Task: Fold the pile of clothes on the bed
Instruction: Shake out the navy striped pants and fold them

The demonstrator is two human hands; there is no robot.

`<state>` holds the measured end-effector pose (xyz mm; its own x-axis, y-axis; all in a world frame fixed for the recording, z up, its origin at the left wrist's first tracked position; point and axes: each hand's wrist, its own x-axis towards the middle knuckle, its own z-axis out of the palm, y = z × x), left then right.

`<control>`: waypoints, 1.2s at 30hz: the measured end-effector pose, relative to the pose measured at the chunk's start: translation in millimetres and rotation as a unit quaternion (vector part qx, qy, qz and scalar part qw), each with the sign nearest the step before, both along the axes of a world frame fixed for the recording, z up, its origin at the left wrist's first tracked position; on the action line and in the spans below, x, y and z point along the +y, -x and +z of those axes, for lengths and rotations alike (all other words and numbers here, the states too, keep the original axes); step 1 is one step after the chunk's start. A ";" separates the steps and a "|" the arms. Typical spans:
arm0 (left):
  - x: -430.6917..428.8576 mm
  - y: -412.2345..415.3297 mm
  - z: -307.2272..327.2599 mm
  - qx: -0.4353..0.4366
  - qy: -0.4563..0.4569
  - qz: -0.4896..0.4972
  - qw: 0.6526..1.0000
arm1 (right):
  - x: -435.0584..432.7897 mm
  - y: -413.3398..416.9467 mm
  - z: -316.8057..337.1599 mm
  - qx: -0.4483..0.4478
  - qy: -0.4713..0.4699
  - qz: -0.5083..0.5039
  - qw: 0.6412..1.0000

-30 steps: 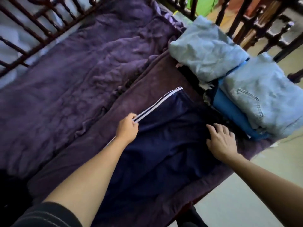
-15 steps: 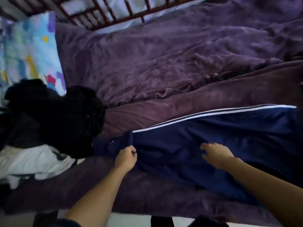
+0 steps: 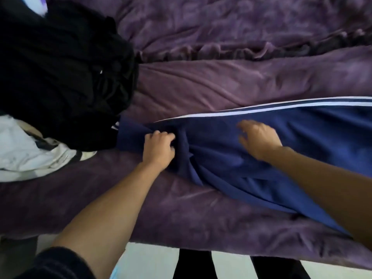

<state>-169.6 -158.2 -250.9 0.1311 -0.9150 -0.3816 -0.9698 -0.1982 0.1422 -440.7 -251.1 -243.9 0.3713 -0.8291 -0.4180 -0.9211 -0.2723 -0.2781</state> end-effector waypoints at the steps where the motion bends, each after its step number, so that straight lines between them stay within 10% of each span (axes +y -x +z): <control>1: 17.0 -2.4 3.2 0.012 0.019 -0.025 0.999 | -6.1 -15.1 -4.1 -0.009 0.009 -0.009 1.000; 8: 114.8 -38.6 29.8 0.052 -0.166 -0.103 0.979 | -32.1 -71.5 -22.3 0.044 -0.006 0.018 0.999; 13: 48.9 -59.0 28.0 0.112 0.178 0.035 0.977 | -27.7 -60.9 -30.9 0.071 0.010 0.004 0.997; 18: -24.0 -69.1 -5.5 0.025 -0.095 -0.012 0.995 | -16.2 -26.3 -21.1 0.067 0.006 -0.041 0.997; 24: -60.4 -113.8 42.6 0.159 0.019 0.046 0.986 | -55.8 -17.2 19.7 -0.035 0.054 -0.121 0.991; 36: -124.2 -130.5 43.0 -0.044 0.140 0.074 0.986 | -127.6 -62.0 12.9 -0.051 0.081 -0.149 0.984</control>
<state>-39.1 -282.4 -208.0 0.2920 -0.9514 -0.0979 -0.9445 -0.3029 0.1271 -378.7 -378.8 -230.9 0.1357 -0.9603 -0.2436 -0.9363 -0.0439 -0.3485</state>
